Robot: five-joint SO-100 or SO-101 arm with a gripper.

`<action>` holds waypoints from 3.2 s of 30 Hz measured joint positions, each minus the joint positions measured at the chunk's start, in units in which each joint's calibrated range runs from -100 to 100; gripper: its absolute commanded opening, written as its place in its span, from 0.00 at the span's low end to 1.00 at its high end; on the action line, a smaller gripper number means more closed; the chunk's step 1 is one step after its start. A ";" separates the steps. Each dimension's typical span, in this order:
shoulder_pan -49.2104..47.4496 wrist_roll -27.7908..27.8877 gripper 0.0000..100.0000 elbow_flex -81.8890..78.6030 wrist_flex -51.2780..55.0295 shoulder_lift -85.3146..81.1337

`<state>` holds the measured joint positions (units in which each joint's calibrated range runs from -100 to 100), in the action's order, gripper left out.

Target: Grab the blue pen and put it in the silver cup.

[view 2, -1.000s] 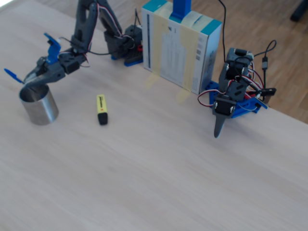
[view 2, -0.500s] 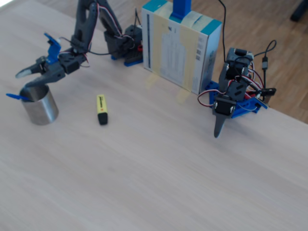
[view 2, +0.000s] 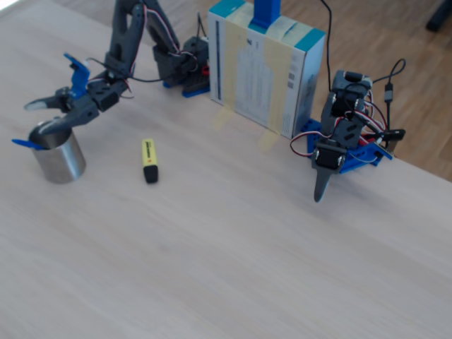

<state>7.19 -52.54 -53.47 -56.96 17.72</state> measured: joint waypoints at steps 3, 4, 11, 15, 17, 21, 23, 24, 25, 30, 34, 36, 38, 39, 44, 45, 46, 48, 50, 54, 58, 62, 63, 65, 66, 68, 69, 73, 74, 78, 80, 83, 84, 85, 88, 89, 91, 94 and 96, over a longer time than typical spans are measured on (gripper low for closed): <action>0.00 0.00 0.43 0.00 0.00 0.00; 0.00 0.00 0.43 0.00 0.00 0.00; -0.50 -1.03 0.43 0.00 0.00 0.00; -1.42 -1.28 0.43 -1.26 1.60 -2.33; -1.92 -1.28 0.43 -2.43 3.95 -4.67; -1.84 -1.33 0.43 -4.78 9.67 -10.67; -1.84 -1.74 0.43 -6.67 12.53 -13.76; -2.01 -2.05 0.43 -7.84 13.96 -15.34; -2.26 -2.41 0.43 -8.84 15.30 -17.01; -3.01 -2.77 0.43 -12.35 21.44 -25.76; -2.93 -2.77 0.43 -15.24 24.97 -32.10; -2.93 -2.77 0.43 -17.04 26.23 -35.01; -2.93 -2.77 0.43 -18.85 27.15 -37.77; -2.93 -2.77 0.43 -20.02 27.57 -39.18; -2.93 -3.64 0.43 -25.52 29.68 -46.77; -2.93 -4.10 0.43 -26.60 30.26 -48.52; -2.93 -4.41 0.43 -27.68 30.85 -50.19; -2.93 -4.72 0.43 -29.94 32.03 -53.44; -2.93 -4.82 0.43 -32.37 33.21 -56.94; -2.93 -4.82 0.43 -36.52 36.74 -63.19; -2.93 -4.82 0.43 -39.22 41.95 -69.53; -3.68 -4.82 0.43 -40.94 47.92 -76.20; -4.52 -4.82 0.43 -41.48 49.52 -77.87; -4.77 -4.82 0.43 -42.92 52.71 -81.12; -4.43 -4.82 0.43 -43.55 54.22 -82.62; -4.35 -4.82 0.43 -44.91 57.00 -85.87; -4.60 -4.82 0.43 -45.27 58.34 -87.37; -5.10 -4.82 0.43 -45.81 64.23 -93.87; -5.10 -4.82 0.43 -45.81 66.33 -95.37; -5.10 -4.82 0.43 -45.99 75.49 -101.46; -5.10 -4.82 0.43 -45.99 80.29 -104.71; -5.10 -4.82 0.43 -45.99 87.52 -109.88; -5.10 -4.82 0.43 -45.99 90.04 -111.30; -5.10 -4.82 0.43 -45.99 92.39 -112.88; -5.10 -4.82 0.43 -45.99 97.10 -114.13; -5.10 -4.82 0.43 -45.99 97.94 -114.21; -5.10 -4.82 0.43 -45.90 99.45 -114.30; -5.10 -4.82 0.43 -45.90 102.40 -114.30; -5.10 -4.82 0.43 -45.90 104.58 -114.30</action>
<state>2.09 -57.36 -99.37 47.63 -96.58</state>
